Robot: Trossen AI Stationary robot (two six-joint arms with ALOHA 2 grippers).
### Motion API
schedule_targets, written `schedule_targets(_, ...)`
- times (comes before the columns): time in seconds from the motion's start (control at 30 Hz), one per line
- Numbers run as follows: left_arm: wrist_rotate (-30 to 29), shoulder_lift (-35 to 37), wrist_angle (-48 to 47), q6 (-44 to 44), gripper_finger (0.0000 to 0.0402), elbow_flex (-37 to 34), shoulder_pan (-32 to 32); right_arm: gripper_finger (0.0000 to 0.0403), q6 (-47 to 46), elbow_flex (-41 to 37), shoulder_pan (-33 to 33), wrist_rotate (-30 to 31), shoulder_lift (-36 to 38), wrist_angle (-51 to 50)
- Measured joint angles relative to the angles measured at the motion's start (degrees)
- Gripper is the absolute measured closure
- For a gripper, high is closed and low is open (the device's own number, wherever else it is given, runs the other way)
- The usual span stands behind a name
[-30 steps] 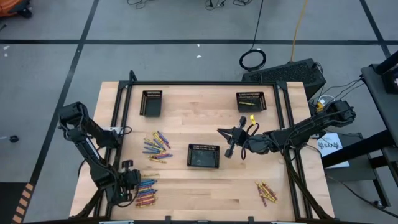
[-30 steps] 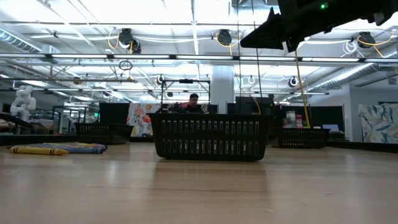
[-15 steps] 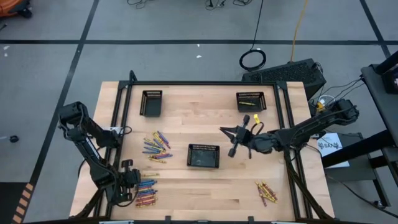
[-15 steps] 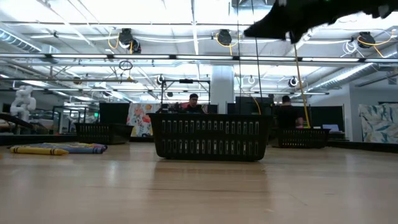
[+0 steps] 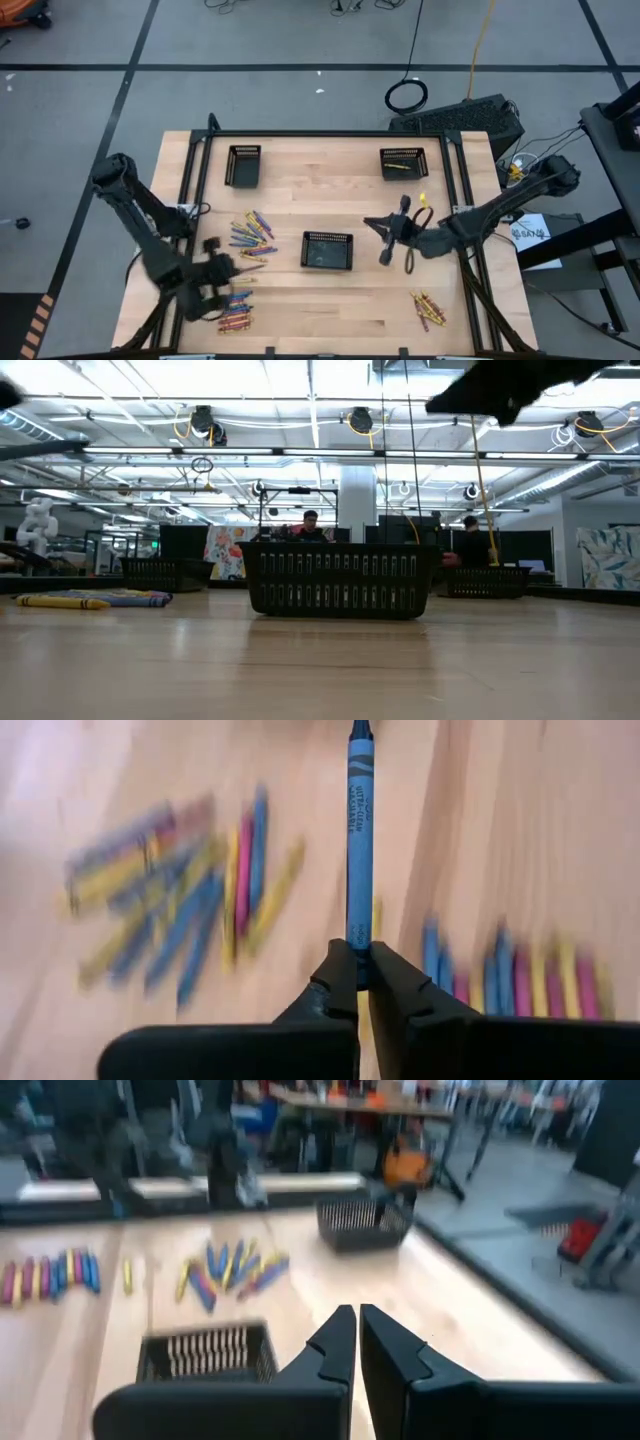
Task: Sort crayons
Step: Put the blue crayon into the bottom black bin, then put the pink crayon into the top left black bin
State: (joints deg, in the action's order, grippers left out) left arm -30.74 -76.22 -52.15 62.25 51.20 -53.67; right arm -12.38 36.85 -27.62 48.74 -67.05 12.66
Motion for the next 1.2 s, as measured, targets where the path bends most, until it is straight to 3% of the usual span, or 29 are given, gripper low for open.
schedule_targets(0.2, -0.4, -3.7, 23.4, -31.4, 0.0401, 0.0, 18.9, 0.0397, -3.3, 0.0, -5.2, 10.0, -1.4, 0.4)
schedule_targets(0.3, 5.5, -6.7, 33.1, -42.1, 0.0401, 0.0, 27.9, 0.0397, -1.6, 0.0, -8.2, 13.1, 0.6, 1.6)
schedule_targets(0.5, 23.1, -13.2, 40.1, -53.6, 0.0401, 0.9, 39.0, 0.0397, 2.1, 0.0, -11.6, 13.2, 3.6, 3.4)
schedule_targets(0.63, 27.7, -16.9, 37.2, -55.9, 0.0377, 4.2, 40.8, 0.0397, 2.3, 0.0, -11.9, 13.2, 3.7, 3.4)
schedule_targets(0.8, 28.0, -18.3, 30.9, -57.1, 0.0295, 7.9, 42.2, 0.0397, -1.8, 0.0, -10.6, 11.2, 1.6, 3.4)
schedule_targets(0.97, 25.6, -15.2, 18.3, -61.0, 0.0226, 11.8, 42.7, 0.0397, -2.7, 0.0, -8.3, 1.5, -1.9, 5.1)
schedule_targets(1.13, 13.5, -6.0, 11.8, -58.4, 0.0217, 7.6, 38.0, 0.0397, -1.7, 0.0, -4.0, -0.1, -7.4, 15.4)
schedule_targets(1.2, 7.7, -0.9, 11.9, -53.9, 0.0224, 4.2, 34.9, 0.0397, -1.1, 0.1, -1.3, -4.6, -10.3, 20.6)
